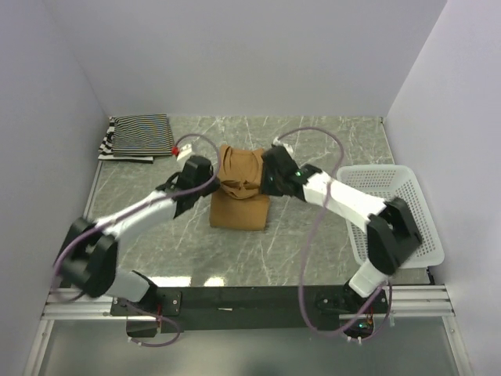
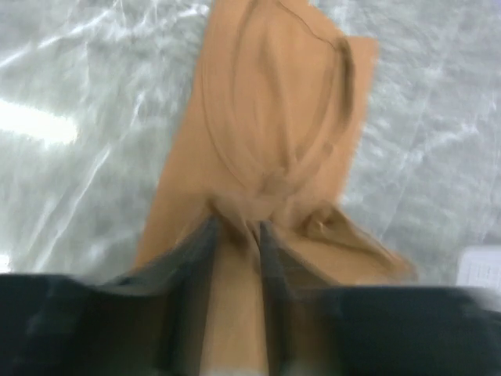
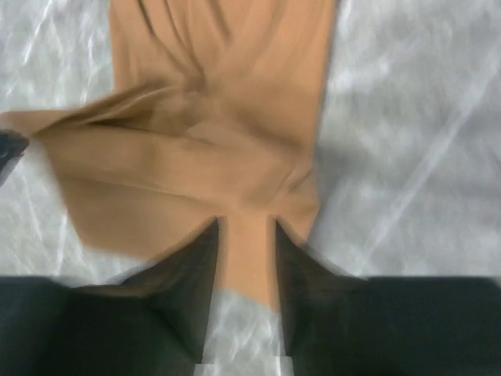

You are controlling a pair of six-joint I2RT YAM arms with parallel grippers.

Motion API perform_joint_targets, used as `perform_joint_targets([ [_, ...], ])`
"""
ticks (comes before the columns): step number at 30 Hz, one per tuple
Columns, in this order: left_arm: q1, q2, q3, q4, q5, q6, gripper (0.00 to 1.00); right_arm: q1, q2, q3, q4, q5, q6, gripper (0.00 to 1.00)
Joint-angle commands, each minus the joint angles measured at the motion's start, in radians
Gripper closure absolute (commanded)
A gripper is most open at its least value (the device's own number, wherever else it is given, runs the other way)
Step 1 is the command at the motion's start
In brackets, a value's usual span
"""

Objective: Fold and stack the tank tops
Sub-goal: Fold the tank top

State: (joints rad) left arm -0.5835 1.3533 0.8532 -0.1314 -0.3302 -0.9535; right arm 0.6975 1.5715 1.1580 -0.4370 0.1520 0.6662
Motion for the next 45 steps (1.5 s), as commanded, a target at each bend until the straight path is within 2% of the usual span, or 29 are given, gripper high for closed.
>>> perform_joint_targets([
  [1, 0.106, 0.204, 0.125, 0.147, 0.216, 0.131, 0.62, -0.049, 0.132, 0.147, 0.026, -0.098, -0.108, 0.54],
  [3, 0.125, 0.250, 0.156, 0.144, 0.235, 0.143, 0.54, -0.061, 0.185, 0.201, 0.021, -0.089, -0.120, 0.47],
  [4, 0.137, 0.250, 0.162, 0.147, 0.237, 0.151, 0.47, -0.064, 0.188, 0.206, 0.021, -0.089, -0.125, 0.42],
  [7, 0.162, 0.183, 0.133, 0.144, 0.256, 0.151, 0.41, -0.073, 0.167, 0.191, 0.015, -0.065, -0.117, 0.42],
  [8, 0.162, 0.158, 0.121, 0.136, 0.253, 0.139, 0.41, -0.073, 0.130, 0.140, 0.027, -0.060, -0.108, 0.42],
  [14, 0.146, -0.015, -0.035, 0.044, 0.244, 0.030, 0.50, -0.046, 0.000, -0.088, 0.069, -0.040, -0.017, 0.47],
  [17, 0.120, -0.104, -0.159, 0.026, 0.221, -0.016, 0.49, -0.007, -0.085, -0.235, 0.127, -0.037, 0.038, 0.48],
  [21, 0.102, -0.209, -0.334, 0.117, 0.267, -0.053, 0.44, 0.008, -0.148, -0.357, 0.228, -0.066, 0.095, 0.48],
  [32, 0.096, -0.203, -0.444, 0.265, 0.322, -0.096, 0.44, 0.046, -0.212, -0.400, 0.264, -0.025, 0.187, 0.47],
  [37, 0.096, -0.166, -0.433, 0.266, 0.306, -0.108, 0.44, 0.051, -0.180, -0.371, 0.271, -0.023, 0.193, 0.47],
  [45, 0.094, -0.037, -0.398, 0.202, 0.258, -0.131, 0.57, 0.063, -0.039, -0.357, 0.270, -0.008, 0.184, 0.48],
])
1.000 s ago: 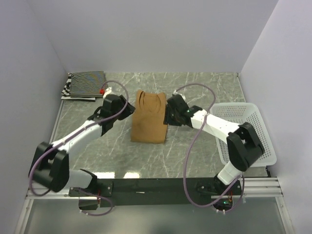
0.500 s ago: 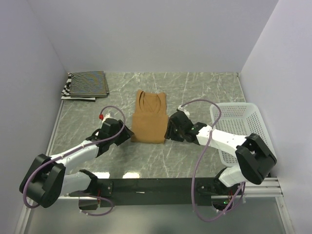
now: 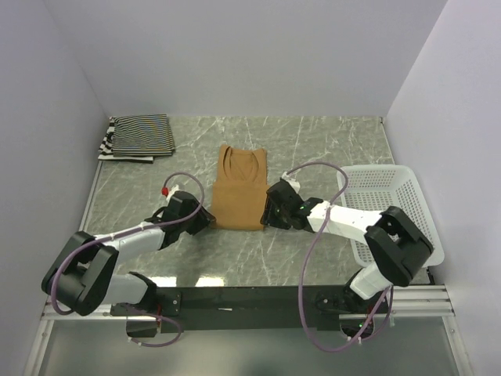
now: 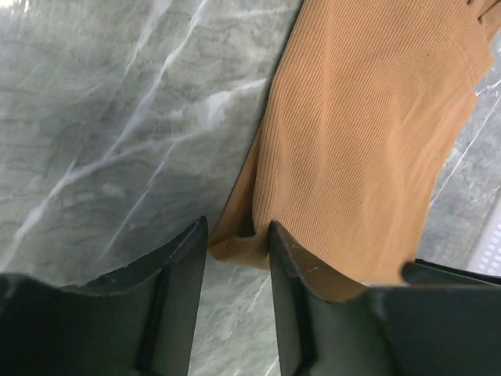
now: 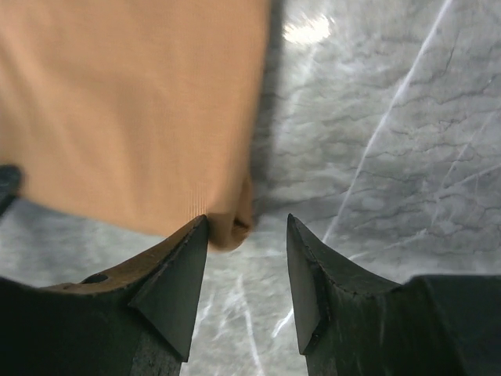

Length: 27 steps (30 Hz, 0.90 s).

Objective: Fold and stack the tank tops
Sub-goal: Fold the tank top

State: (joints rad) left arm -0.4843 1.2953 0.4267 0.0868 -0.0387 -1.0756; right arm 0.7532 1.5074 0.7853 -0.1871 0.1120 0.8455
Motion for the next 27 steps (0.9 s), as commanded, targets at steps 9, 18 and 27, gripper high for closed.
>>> perform_joint_targets([
  [9, -0.056, 0.076, 0.018, -0.068, -0.076, 0.009, 0.61, 0.020, 0.076, -0.057, 0.048, -0.012, 0.001, 0.52],
  [18, -0.114, 0.131, -0.012, -0.084, -0.096, -0.032, 0.64, 0.040, 0.043, -0.092, 0.047, -0.038, 0.021, 0.52],
  [27, -0.149, 0.070, -0.060, -0.117, -0.125, -0.058, 0.56, 0.049, 0.065, -0.141, 0.087, -0.057, 0.043, 0.55],
])
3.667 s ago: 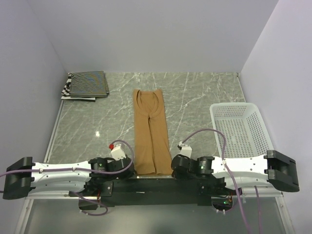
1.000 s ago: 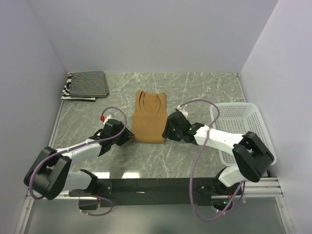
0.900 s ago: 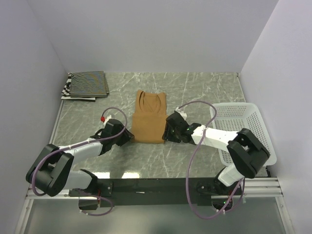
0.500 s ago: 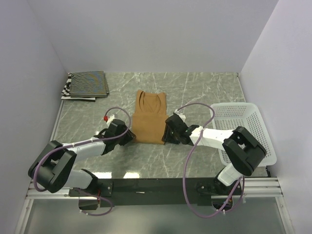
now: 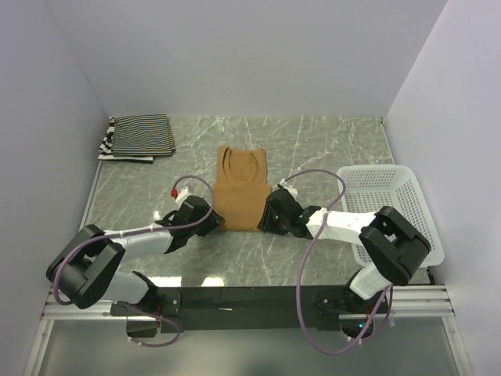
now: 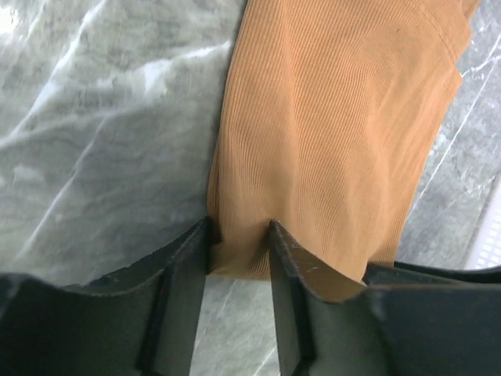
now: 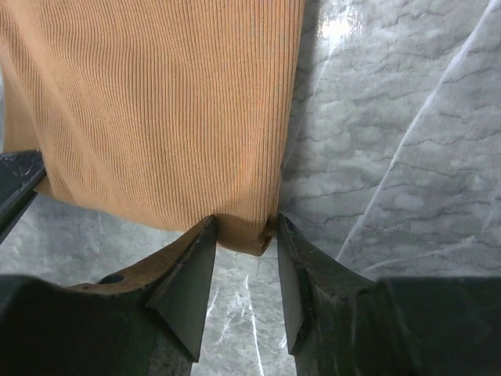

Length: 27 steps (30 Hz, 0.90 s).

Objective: Fold and stack the tank tops
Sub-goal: Fold the tank top

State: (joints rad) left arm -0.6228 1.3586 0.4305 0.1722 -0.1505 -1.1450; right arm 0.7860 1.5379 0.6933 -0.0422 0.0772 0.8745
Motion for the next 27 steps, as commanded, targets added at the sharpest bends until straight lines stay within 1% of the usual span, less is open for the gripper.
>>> perform_joint_targets([
  [1, -0.011, -0.001, -0.065, -0.217, -0.015, 0.013, 0.55, 0.016, 0.039, -0.048, -0.056, -0.022, 0.012, 0.57],
  [3, -0.011, -0.018, -0.078, -0.217, -0.011, 0.016, 0.51, 0.016, 0.048, -0.049, -0.053, -0.016, 0.011, 0.62],
  [5, -0.011, -0.047, -0.088, -0.214, -0.008, 0.018, 0.49, 0.015, 0.056, -0.049, -0.053, -0.014, 0.009, 0.68],
  [7, -0.011, -0.070, -0.107, -0.204, 0.005, 0.013, 0.48, 0.015, 0.059, -0.052, -0.051, -0.007, 0.011, 0.71],
  [8, -0.011, -0.072, -0.111, -0.192, 0.009, 0.010, 0.48, 0.015, 0.059, -0.052, -0.048, -0.007, 0.012, 0.75],
  [10, -0.011, -0.066, -0.118, -0.186, 0.019, -0.001, 0.49, 0.015, 0.060, -0.052, -0.045, -0.007, 0.012, 0.78],
  [11, -0.011, -0.059, -0.119, -0.183, 0.017, -0.005, 0.49, 0.015, 0.060, -0.054, -0.047, -0.005, 0.011, 0.83],
  [12, -0.011, -0.046, -0.124, -0.180, 0.017, -0.012, 0.51, 0.015, 0.059, -0.052, -0.048, -0.004, 0.011, 0.86],
  [14, -0.011, -0.032, -0.133, -0.180, 0.022, -0.038, 0.53, 0.015, 0.056, -0.057, -0.048, 0.003, 0.012, 0.90],
  [15, -0.011, -0.020, -0.148, -0.142, 0.025, -0.060, 0.56, 0.013, 0.056, -0.058, -0.050, 0.007, 0.011, 0.91],
  [19, -0.011, -0.019, -0.199, -0.091, 0.042, -0.097, 0.58, 0.015, 0.048, -0.063, -0.059, 0.019, 0.007, 0.94],
  [23, -0.011, -0.026, -0.207, -0.088, 0.049, -0.091, 0.55, 0.015, 0.051, -0.060, -0.064, 0.026, 0.000, 0.94],
  [27, -0.011, -0.064, -0.176, -0.161, 0.031, -0.059, 0.50, 0.013, 0.060, -0.057, -0.065, 0.027, -0.006, 0.96],
])
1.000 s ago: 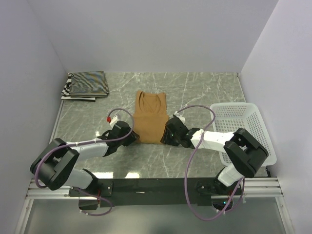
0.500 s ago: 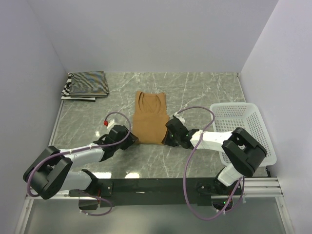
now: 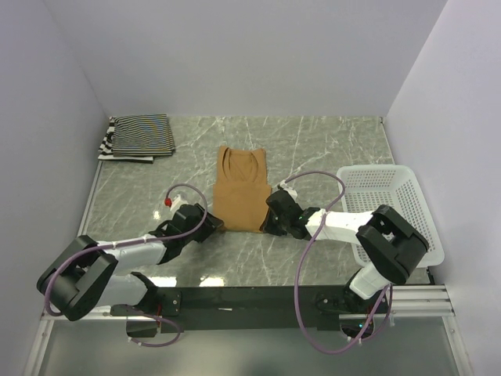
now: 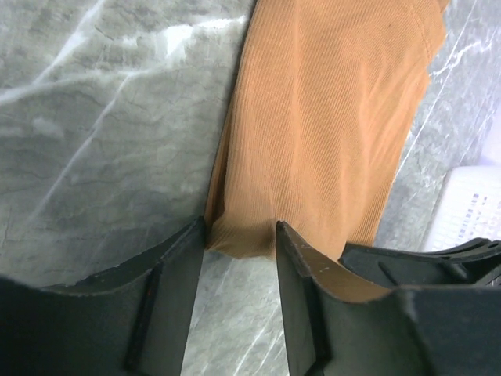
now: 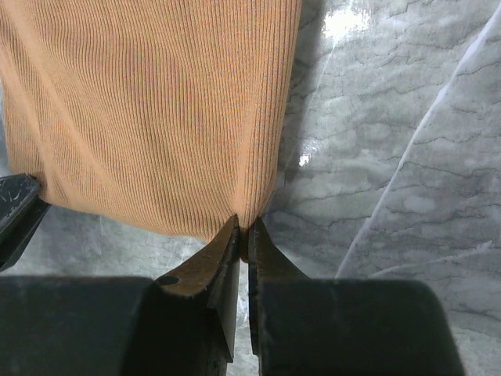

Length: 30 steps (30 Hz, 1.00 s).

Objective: Fold and stack the tank tops
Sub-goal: Fold the tank top

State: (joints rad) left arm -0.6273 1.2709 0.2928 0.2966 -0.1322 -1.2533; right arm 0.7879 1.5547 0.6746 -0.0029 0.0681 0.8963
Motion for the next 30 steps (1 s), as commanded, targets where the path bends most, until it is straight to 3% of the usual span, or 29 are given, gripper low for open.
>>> perform_joint_targets([
  [1, -0.006, 0.018, -0.031, -0.295, 0.009, 0.055, 0.50, 0.011, 0.047, -0.038, -0.106, 0.038, -0.030, 0.96],
  [6, -0.005, -0.002, 0.038, -0.451, 0.006, 0.031, 0.49, 0.007, 0.045, -0.043, -0.108, 0.045, -0.031, 0.98],
  [8, -0.005, -0.024, 0.031, -0.449, 0.031, 0.003, 0.47, 0.005, 0.044, -0.044, -0.108, 0.044, -0.031, 0.99],
  [10, -0.006, -0.057, 0.011, -0.415, 0.071, -0.041, 0.40, 0.004, 0.041, -0.044, -0.106, 0.047, -0.031, 1.00],
  [14, -0.006, -0.088, -0.033, -0.366, 0.095, -0.133, 0.39, 0.002, 0.041, -0.046, -0.101, 0.041, -0.033, 1.00],
  [22, -0.011, -0.111, -0.057, -0.370, 0.028, -0.261, 0.47, 0.001, 0.042, -0.041, -0.101, 0.041, -0.034, 1.00],
  [30, -0.011, 0.020, -0.049, -0.312, -0.021, -0.293, 0.55, 0.001, 0.044, -0.044, -0.101, 0.039, -0.039, 1.00],
])
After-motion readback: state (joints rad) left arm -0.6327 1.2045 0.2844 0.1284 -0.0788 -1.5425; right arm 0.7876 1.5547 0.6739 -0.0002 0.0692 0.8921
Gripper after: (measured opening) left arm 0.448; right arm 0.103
